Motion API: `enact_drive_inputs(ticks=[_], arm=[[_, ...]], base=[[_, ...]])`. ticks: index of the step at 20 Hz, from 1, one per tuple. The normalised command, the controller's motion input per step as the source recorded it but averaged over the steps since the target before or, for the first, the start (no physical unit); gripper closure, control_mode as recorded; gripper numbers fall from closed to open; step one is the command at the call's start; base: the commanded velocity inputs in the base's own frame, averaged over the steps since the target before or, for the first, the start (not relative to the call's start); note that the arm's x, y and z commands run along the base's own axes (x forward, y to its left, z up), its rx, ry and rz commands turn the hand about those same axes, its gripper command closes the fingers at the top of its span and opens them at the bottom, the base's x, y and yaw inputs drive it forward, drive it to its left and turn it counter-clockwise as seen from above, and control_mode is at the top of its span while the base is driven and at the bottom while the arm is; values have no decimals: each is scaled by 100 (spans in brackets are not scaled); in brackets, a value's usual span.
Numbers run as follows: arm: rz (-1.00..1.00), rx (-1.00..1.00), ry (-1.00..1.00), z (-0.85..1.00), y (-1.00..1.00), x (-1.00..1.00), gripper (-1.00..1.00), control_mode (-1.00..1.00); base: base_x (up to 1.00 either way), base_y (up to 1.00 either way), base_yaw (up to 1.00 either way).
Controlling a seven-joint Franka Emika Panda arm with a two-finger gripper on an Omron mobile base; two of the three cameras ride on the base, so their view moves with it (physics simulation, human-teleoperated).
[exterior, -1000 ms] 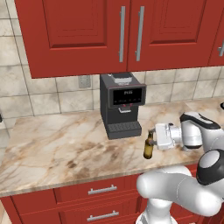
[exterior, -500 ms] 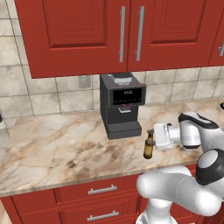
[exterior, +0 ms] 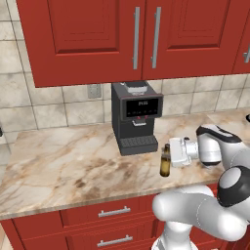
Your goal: Place the drinks on the dining counter in a tight cluster.
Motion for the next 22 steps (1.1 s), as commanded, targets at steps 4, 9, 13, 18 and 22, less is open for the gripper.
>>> enact_drive_inputs(ticks=[4,9,13,18,22], arm=[[0,0,0,0,5,2,100,-100],[0,0,0,15,0,-12,100,-100],[0,0,0,40,4,-32,100,-100],[0,-1,0,45,8,-29,100,-100],[1,-1,0,44,7,-31,100,-100]], base=[[0,0,0],[0,0,0],[0,0,0],[0,0,0],[0,0,0]])
